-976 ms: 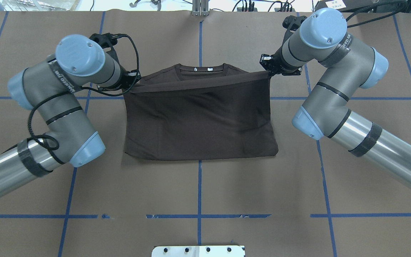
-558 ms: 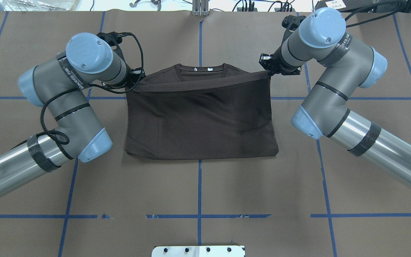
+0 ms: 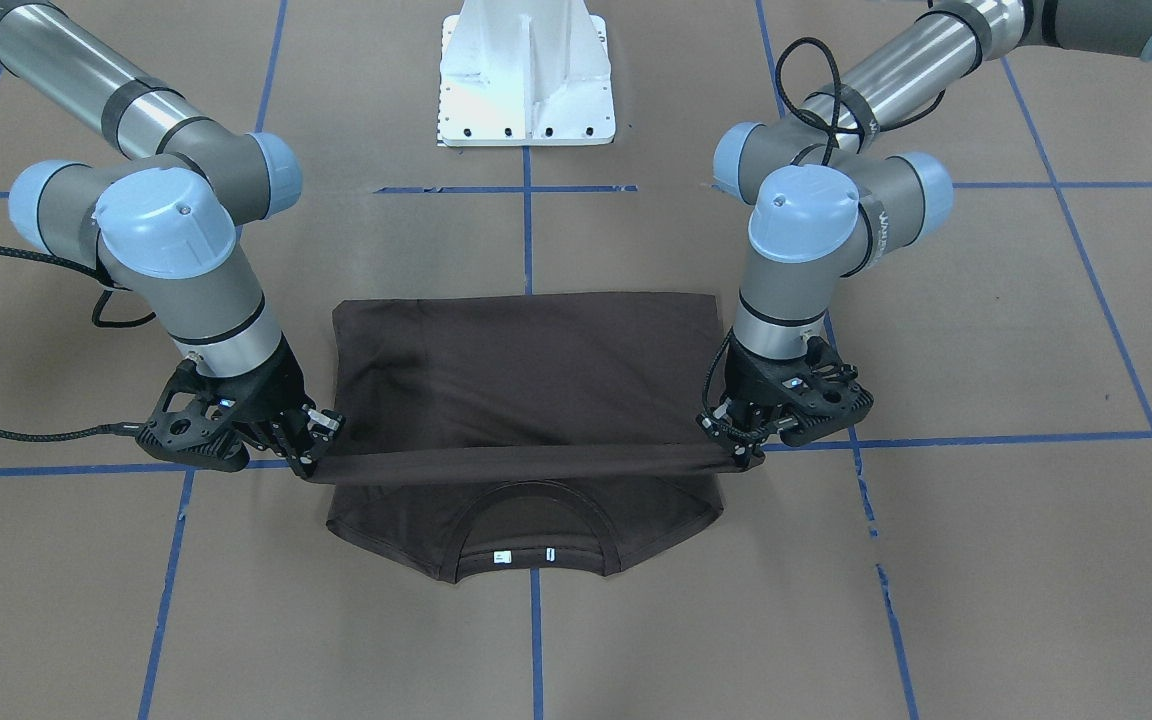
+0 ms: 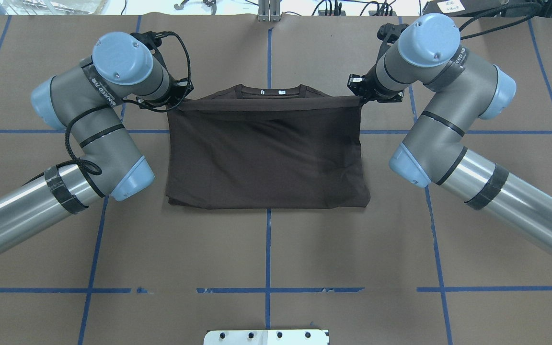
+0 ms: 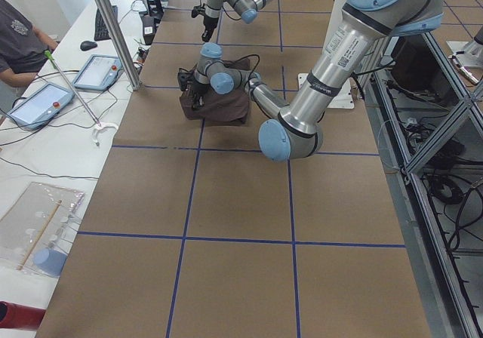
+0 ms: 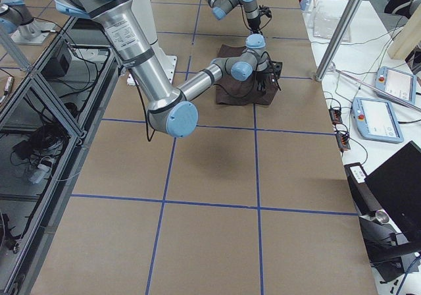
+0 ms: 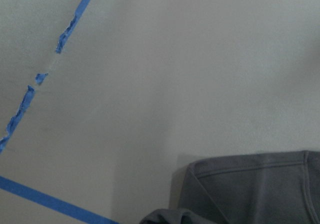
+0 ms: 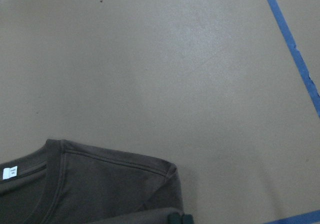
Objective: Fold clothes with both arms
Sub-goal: 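Lower the hem onto the shirt just below the collar with both grippers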
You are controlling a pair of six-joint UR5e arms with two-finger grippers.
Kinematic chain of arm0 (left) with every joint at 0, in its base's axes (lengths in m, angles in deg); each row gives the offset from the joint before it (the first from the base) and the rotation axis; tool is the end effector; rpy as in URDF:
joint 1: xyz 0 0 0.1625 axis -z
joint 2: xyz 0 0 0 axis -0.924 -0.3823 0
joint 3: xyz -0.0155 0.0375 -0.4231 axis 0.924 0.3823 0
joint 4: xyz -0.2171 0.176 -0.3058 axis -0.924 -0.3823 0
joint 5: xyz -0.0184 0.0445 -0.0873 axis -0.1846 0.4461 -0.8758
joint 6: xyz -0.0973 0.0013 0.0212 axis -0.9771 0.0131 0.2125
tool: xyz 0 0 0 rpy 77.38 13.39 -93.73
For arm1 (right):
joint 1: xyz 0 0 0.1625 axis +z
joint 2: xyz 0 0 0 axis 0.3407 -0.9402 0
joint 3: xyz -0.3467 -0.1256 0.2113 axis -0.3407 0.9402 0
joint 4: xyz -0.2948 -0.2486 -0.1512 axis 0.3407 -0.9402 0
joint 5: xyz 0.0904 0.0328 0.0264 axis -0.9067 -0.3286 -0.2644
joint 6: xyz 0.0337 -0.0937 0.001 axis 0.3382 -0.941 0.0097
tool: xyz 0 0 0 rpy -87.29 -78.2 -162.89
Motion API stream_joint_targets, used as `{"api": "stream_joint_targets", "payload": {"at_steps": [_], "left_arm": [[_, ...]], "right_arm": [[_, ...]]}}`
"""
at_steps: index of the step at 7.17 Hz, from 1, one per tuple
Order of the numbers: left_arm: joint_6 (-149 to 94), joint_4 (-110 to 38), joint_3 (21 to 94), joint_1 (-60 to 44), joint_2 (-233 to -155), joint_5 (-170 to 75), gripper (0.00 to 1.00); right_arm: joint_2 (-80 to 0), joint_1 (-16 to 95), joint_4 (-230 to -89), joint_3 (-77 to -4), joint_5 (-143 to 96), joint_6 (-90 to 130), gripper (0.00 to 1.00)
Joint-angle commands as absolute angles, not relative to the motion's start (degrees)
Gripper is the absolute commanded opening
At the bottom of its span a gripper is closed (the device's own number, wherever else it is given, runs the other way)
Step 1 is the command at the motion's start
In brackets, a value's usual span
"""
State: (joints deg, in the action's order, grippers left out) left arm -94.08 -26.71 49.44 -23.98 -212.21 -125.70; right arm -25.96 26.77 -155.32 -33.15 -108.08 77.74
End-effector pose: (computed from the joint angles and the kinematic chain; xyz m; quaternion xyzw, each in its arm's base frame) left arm 0.4544 -0.5929 0.2937 0.1065 0.3923 -0.2427 0.8808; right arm -0.4164 -0.5923 0.3099 0.0860 -0.4106 0.1824 0.8892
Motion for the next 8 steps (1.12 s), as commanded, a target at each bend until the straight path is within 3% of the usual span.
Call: {"api": "stream_joint_targets", "payload": {"at_steps": [1, 8], "left_arm": [[-94.2, -28.5, 47.0, -23.8, -213.5, -125.7, 0.00], [-93.7, -28.5, 46.1, -23.8, -214.0, -125.8, 0.00]], "right_arm": [[-23.6, 27.1, -155.3, -30.2, -108.0, 77.8, 0.00], [-22.1, 28.4, -155.3, -28.7, -106.7, 77.6, 0.00]]}}
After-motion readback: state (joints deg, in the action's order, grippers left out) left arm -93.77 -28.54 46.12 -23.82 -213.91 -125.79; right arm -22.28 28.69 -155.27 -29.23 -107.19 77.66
